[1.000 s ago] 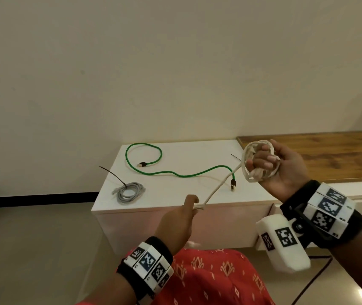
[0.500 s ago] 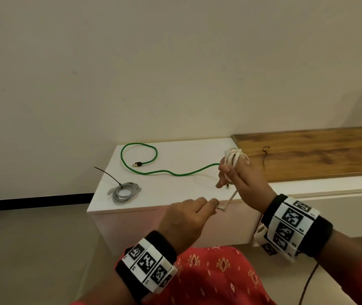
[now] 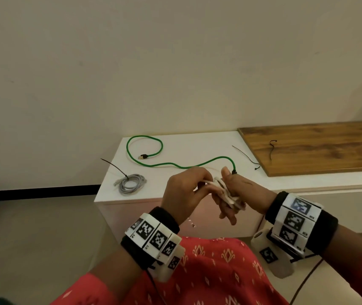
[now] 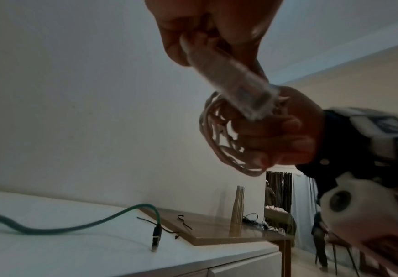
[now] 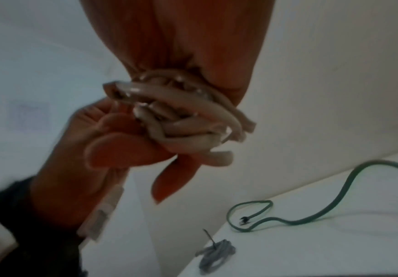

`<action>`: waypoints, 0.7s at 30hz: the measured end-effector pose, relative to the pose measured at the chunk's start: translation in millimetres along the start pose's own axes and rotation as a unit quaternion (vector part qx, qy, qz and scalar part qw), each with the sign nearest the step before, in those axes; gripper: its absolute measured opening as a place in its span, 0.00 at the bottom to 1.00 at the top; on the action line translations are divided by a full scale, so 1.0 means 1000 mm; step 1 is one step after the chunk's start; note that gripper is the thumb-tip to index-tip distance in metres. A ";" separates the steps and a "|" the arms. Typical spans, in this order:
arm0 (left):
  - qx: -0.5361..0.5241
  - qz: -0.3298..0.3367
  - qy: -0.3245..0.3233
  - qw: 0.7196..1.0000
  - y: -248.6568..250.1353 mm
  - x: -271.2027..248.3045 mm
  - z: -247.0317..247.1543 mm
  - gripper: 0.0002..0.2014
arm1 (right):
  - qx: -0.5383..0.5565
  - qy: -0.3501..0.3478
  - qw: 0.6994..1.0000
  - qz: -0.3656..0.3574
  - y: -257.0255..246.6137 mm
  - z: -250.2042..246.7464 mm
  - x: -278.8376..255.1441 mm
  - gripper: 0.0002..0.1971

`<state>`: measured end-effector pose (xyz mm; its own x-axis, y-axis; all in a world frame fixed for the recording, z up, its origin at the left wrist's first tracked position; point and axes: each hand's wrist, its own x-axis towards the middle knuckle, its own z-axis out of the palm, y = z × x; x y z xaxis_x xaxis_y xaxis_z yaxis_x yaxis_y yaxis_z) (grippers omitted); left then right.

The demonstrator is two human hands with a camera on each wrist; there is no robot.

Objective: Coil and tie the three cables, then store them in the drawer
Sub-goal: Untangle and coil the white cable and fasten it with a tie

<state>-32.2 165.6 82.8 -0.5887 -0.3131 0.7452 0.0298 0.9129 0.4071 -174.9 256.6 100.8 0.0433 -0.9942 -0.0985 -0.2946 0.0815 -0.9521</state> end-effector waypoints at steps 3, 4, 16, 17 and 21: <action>-0.076 -0.023 0.005 0.997 0.001 0.004 0.000 0.09 | 0.076 -0.068 0.995 0.001 -0.006 -0.002 -0.003 0.31; -0.093 -0.029 0.003 0.995 0.002 0.005 0.001 0.08 | 0.089 -0.084 0.993 0.007 -0.009 -0.003 -0.004 0.29; -0.279 -0.189 -0.025 0.941 0.011 -0.003 0.017 0.19 | 0.299 -0.156 0.941 0.036 -0.012 -0.001 -0.007 0.23; -0.277 -0.201 -0.003 0.940 0.014 -0.003 0.020 0.17 | 0.306 -0.143 0.941 0.037 -0.013 0.000 -0.007 0.22; -0.243 -0.251 0.091 0.933 0.023 -0.001 0.030 0.18 | 0.317 -0.063 0.945 0.054 -0.018 0.008 -0.006 0.24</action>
<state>-55.1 195.0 75.2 -0.4811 -0.7485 0.4564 0.1760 0.4275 0.8867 -162.7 261.8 116.2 0.1713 -0.9645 -0.2008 0.3264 0.2479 -0.9122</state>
